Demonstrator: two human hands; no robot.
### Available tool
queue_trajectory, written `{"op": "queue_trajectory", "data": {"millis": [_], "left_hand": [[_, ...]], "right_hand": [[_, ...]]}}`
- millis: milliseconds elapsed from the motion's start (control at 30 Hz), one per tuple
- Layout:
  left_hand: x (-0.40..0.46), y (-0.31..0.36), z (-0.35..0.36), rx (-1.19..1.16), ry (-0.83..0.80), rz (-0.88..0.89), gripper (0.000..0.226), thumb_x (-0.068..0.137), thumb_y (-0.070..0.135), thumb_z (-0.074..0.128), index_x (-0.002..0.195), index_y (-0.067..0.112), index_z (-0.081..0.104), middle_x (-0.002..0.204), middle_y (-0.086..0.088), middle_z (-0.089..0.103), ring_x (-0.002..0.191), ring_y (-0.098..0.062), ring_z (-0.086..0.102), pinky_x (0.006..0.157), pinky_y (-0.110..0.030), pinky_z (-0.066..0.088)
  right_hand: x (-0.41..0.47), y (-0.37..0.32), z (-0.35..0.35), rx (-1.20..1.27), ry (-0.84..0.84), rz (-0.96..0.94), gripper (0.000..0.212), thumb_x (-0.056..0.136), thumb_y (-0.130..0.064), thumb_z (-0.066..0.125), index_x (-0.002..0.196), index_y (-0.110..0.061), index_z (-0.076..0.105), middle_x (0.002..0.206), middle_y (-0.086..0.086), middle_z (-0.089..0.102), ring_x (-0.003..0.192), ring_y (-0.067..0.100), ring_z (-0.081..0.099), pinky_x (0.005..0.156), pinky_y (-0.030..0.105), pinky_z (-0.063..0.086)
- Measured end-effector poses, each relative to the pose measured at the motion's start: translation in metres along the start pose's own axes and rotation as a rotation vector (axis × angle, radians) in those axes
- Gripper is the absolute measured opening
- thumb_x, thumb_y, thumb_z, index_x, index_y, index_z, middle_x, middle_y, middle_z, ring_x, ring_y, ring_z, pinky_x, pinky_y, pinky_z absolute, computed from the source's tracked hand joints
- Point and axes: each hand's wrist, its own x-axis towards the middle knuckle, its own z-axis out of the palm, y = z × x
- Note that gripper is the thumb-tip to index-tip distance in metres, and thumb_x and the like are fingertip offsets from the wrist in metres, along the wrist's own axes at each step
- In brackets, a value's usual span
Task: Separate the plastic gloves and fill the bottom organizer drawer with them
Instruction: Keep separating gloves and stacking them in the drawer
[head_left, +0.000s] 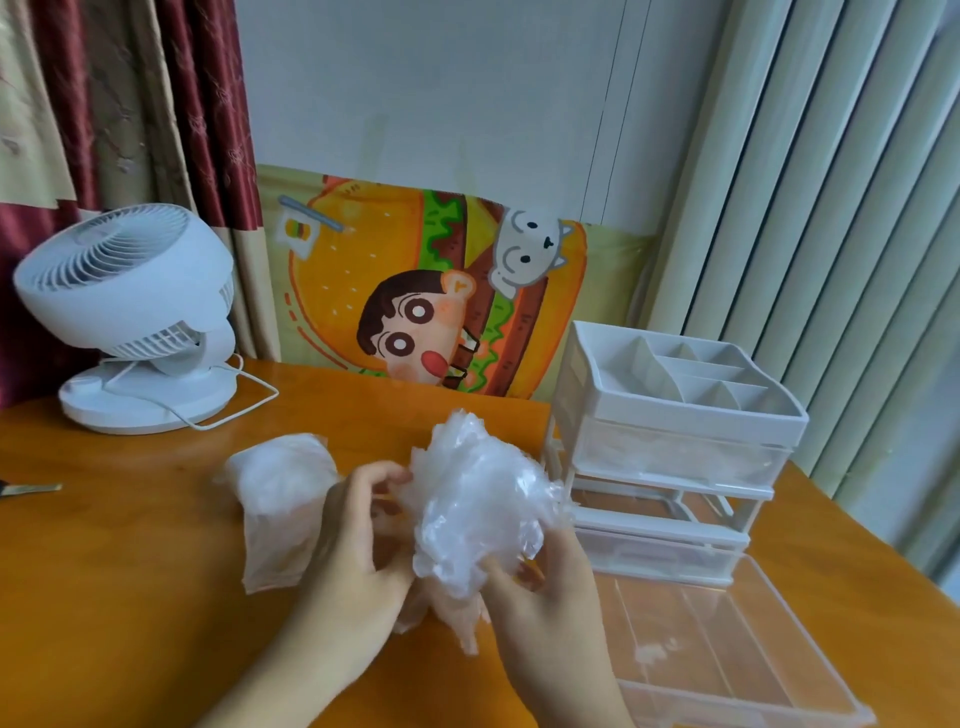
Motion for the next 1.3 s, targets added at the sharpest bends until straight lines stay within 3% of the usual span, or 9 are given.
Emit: {"op": "queue_trajectory", "data": {"millis": [67, 233, 400, 500, 600, 800, 933, 1167, 1300], "left_hand": [[-0.001, 0.006, -0.001, 0.042, -0.070, 0.041, 0.058, 0.087, 0.007, 0.077, 0.120, 0.050, 0.057, 0.116, 0.015, 0.062, 0.103, -0.024, 0.069, 0.074, -0.044, 0.065], [-0.005, 0.024, -0.010, -0.319, -0.324, -0.161, 0.055, 0.067, 0.043, 0.076, 0.121, 0.045, 0.067, 0.123, 0.004, 0.072, 0.114, -0.022, 0.069, 0.100, -0.047, 0.055], [0.000, 0.016, -0.009, -0.238, -0.122, -0.248, 0.072, 0.058, 0.082, 0.080, 0.121, 0.056, 0.058, 0.133, 0.012, 0.066, 0.128, -0.020, 0.060, 0.113, -0.054, 0.044], [0.002, 0.011, -0.009, -0.083, -0.012, -0.220, 0.049, 0.073, 0.062, 0.084, 0.112, 0.061, 0.054, 0.123, 0.021, 0.063, 0.118, -0.011, 0.061, 0.107, -0.044, 0.048], [0.003, 0.011, -0.008, 0.062, 0.025, -0.132, 0.050, 0.086, 0.022, 0.079, 0.121, 0.048, 0.055, 0.119, 0.016, 0.063, 0.114, -0.009, 0.060, 0.097, -0.027, 0.049], [-0.003, 0.012, -0.007, 0.188, -0.002, 0.012, 0.044, 0.092, 0.016, 0.073, 0.121, 0.047, 0.059, 0.106, 0.022, 0.068, 0.104, 0.000, 0.063, 0.090, -0.027, 0.054], [-0.003, 0.011, -0.009, 0.215, -0.002, 0.084, 0.047, 0.096, 0.009, 0.068, 0.120, 0.049, 0.057, 0.103, 0.020, 0.069, 0.093, 0.002, 0.066, 0.083, -0.024, 0.057], [-0.002, 0.011, 0.001, 0.289, 0.206, 0.156, 0.051, 0.093, 0.009, 0.070, 0.125, 0.044, 0.051, 0.117, 0.010, 0.067, 0.105, -0.019, 0.066, 0.091, -0.041, 0.061], [0.002, 0.006, 0.002, 0.304, 0.239, 0.175, 0.052, 0.093, 0.007, 0.071, 0.126, 0.040, 0.048, 0.119, 0.013, 0.063, 0.104, -0.011, 0.062, 0.090, -0.027, 0.054]], "right_hand": [[0.002, 0.007, 0.001, -0.073, 0.097, -0.054, 0.058, 0.087, 0.000, 0.072, 0.120, -0.048, 0.066, 0.123, -0.014, 0.070, 0.114, 0.005, 0.067, 0.094, 0.033, 0.058], [0.003, 0.001, 0.005, -0.239, 0.085, -0.143, 0.054, 0.074, -0.009, 0.068, 0.112, -0.047, 0.067, 0.120, -0.020, 0.064, 0.116, 0.002, 0.062, 0.092, 0.019, 0.051], [0.003, 0.000, 0.009, -0.340, -0.191, -0.097, 0.025, 0.073, -0.017, 0.067, 0.094, -0.027, 0.077, 0.128, -0.023, 0.059, 0.115, -0.001, 0.060, 0.086, 0.013, 0.047], [0.002, 0.001, 0.012, -0.407, -0.298, -0.023, 0.031, 0.077, -0.003, 0.057, 0.075, -0.032, 0.068, 0.126, -0.034, 0.055, 0.118, -0.010, 0.053, 0.084, 0.004, 0.041], [0.000, 0.003, 0.013, -0.344, -0.191, 0.027, 0.031, 0.084, -0.005, 0.054, 0.090, -0.032, 0.066, 0.108, -0.019, 0.069, 0.101, -0.012, 0.062, 0.090, 0.014, 0.052], [0.012, 0.003, 0.019, -0.253, 0.095, 0.110, 0.049, 0.087, -0.044, 0.077, 0.126, -0.032, 0.049, 0.095, -0.010, 0.069, 0.086, -0.001, 0.069, 0.069, 0.017, 0.054], [0.011, 0.003, 0.017, -0.342, 0.081, 0.203, 0.021, 0.098, -0.027, 0.069, 0.115, -0.031, 0.056, 0.081, -0.014, 0.062, 0.078, -0.021, 0.057, 0.066, 0.005, 0.045], [0.001, -0.010, 0.008, -0.400, 0.152, 0.031, 0.041, 0.097, -0.024, 0.073, 0.120, -0.041, 0.045, 0.086, -0.019, 0.060, 0.097, -0.014, 0.056, 0.075, 0.005, 0.044], [-0.002, -0.013, 0.002, -0.400, 0.147, 0.033, 0.052, 0.097, -0.019, 0.070, 0.132, -0.040, 0.038, 0.087, -0.013, 0.058, 0.096, -0.008, 0.058, 0.074, 0.010, 0.048]]}}
